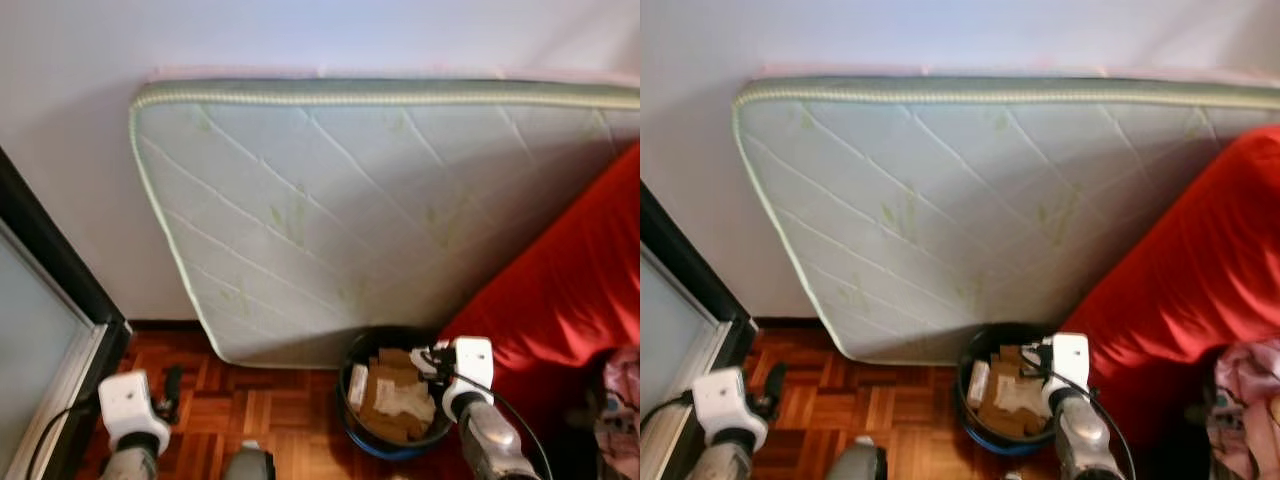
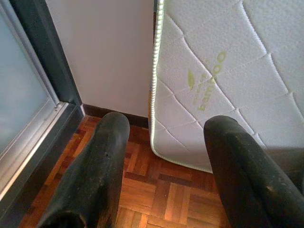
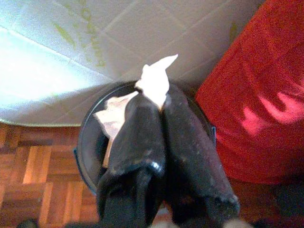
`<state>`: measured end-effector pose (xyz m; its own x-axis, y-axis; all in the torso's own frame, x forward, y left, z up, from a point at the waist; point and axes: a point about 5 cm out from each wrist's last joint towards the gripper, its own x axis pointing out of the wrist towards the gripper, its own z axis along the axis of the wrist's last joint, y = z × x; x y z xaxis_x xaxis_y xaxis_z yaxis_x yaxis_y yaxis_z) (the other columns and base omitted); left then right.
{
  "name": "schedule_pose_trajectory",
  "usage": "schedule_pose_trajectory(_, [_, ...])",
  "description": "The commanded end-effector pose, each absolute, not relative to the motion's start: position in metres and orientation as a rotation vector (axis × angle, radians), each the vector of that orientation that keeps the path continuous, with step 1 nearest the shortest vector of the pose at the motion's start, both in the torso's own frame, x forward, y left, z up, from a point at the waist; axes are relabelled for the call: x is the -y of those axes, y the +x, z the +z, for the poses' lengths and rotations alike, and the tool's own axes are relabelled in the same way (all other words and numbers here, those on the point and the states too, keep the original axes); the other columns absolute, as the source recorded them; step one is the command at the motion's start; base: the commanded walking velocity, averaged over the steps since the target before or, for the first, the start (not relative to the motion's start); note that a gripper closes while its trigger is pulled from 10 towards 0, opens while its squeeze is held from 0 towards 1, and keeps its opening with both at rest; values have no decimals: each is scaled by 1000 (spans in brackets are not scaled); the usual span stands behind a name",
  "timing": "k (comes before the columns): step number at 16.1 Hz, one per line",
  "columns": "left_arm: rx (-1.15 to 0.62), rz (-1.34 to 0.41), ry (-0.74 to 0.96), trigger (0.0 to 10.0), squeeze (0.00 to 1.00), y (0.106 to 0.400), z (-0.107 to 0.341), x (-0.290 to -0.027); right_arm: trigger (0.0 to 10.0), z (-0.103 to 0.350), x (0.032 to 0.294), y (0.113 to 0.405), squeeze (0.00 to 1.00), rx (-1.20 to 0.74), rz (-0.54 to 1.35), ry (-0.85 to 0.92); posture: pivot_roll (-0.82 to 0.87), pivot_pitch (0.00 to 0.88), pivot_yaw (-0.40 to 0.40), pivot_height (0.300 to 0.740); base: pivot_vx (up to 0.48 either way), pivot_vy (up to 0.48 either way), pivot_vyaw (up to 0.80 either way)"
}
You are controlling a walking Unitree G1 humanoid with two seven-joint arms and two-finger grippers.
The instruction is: Clean up the room
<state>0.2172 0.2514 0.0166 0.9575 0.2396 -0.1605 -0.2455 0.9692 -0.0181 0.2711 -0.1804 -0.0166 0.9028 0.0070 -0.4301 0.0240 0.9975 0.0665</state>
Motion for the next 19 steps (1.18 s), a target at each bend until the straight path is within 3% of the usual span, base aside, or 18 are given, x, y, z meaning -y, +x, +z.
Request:
schedule_pose_trajectory(1, [-138, 234, -40, 10000, 0, 222, 21, -251, 10000, -20, 182, 267, 0, -464, -16, 78, 119, 125, -72, 667, 0, 0, 0])
schedule_pose_trajectory(5, [-118, 227, -31, 10000, 0, 223, 27, -254, 10000, -20, 180, 268, 0, -467, -11, 86, 127, 148, -65, 667, 0, 0, 0])
schedule_pose_trajectory(19, [-121, 195, -9, 10000, 0, 219, 35, -254, 10000, -20, 175, 273, 0, -497, -13, 136, 160, 188, -58, 667, 225, 0, 0])
